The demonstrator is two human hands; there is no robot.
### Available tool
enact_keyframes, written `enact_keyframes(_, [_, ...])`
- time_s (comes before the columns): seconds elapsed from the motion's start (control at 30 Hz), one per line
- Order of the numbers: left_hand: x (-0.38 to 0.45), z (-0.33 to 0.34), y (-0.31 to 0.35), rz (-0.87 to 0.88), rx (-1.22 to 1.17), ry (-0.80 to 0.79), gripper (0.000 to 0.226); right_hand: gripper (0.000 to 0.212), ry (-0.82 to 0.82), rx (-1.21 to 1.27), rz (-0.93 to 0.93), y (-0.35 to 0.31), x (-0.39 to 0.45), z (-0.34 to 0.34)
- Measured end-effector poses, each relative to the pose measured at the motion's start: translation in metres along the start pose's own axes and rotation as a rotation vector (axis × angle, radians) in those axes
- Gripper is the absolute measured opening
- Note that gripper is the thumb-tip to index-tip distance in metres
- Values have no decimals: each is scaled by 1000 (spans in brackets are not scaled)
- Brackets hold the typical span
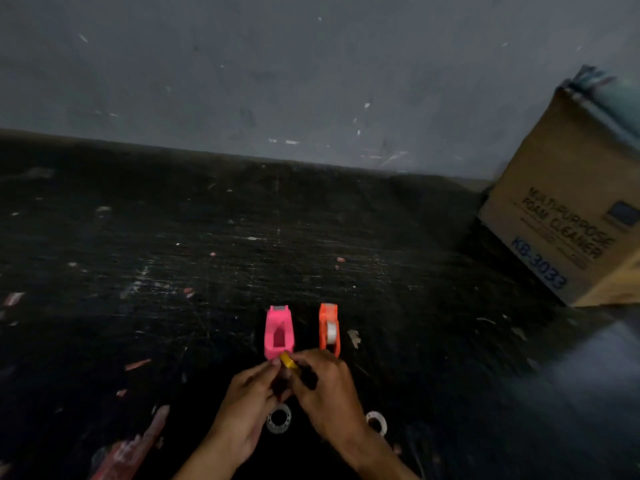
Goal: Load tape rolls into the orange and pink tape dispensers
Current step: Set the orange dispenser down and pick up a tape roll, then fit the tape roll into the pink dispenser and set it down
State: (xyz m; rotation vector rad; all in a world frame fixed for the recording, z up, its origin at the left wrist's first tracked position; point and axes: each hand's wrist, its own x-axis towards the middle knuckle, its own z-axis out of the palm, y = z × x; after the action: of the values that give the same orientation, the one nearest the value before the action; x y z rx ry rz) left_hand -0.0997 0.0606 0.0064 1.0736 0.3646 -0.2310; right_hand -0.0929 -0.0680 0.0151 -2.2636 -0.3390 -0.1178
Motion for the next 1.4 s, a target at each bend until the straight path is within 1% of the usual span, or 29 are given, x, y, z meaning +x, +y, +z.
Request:
enact_keyframes(0.1, [-13,-7,-6,-10,6,-27,19,18,75,30,35,6,-20,-2])
enact_keyframes(0.17, [-20,-20,-8,-25,-21,6,16,20,95,-63,40,18,-31,-4])
enact_keyframes(0.2, [-25,-26,-7,-22,-39,14,15,21,53,-145,32,24,-35,-4])
enact_keyframes(0.3, [-37,-46,-5,-1,-88,35,18,19,-176,-427,-20,36,-54,5])
enact_keyframes(0.37, [-42,-59,-5,13,-95,17,22,14,-237,-565,-96,41,-62,13])
enact_keyframes(0.43, [-48,-68,-3,22,-52,-14,23,19,-247,-549,-66,39,-61,17])
enact_keyframes(0.5, [-52,-72,-2,44,-59,-4,26,24,-203,-482,-34,32,-50,22])
enact_keyframes(0.53, [-53,-72,-1,55,-56,20,28,30,-190,-476,-26,28,-43,26])
enact_keyframes(0.6, [-56,-72,-1,75,-19,73,20,47,-214,-500,12,20,-30,40])
enact_keyframes(0.63, [-56,-72,-2,81,-15,91,20,52,-230,-506,44,18,-25,47])
enact_keyframes(0.67, [-56,-72,0,78,-29,101,22,52,-244,-507,72,17,-22,53])
enact_keyframes(0.7, [-56,-72,1,67,-47,112,21,47,-249,-499,89,17,-19,57])
enact_keyframes(0.77, [-57,-71,5,47,-77,126,18,29,-240,-401,94,13,-15,57])
enact_keyframes(0.83, [-56,-70,10,57,-88,130,17,17,-187,-107,102,7,-13,50])
enact_keyframes(0.87, [-56,-68,12,70,-88,129,17,19,-156,88,130,2,-13,43])
enact_keyframes(0.93, [-55,-63,15,97,-80,116,17,34,-112,383,127,-9,-15,26])
enact_keyframes(1.0, [-53,-56,16,110,-54,72,17,37,-132,501,69,-18,-18,8])
enact_keyframes(1.1, [-50,-44,17,146,22,30,17,33,-153,542,-5,-30,-21,-10])
enact_keyframes(1.2, [-45,-34,18,205,116,-2,19,32,-96,502,-56,-30,-26,-17])
enact_keyframes(1.33, [-42,-25,18,305,275,-64,32,34,-25,383,-168,-24,-27,-20])
enact_keyframes(1.4, [-41,-24,19,331,315,-84,34,35,-5,358,-186,-24,-26,-20])
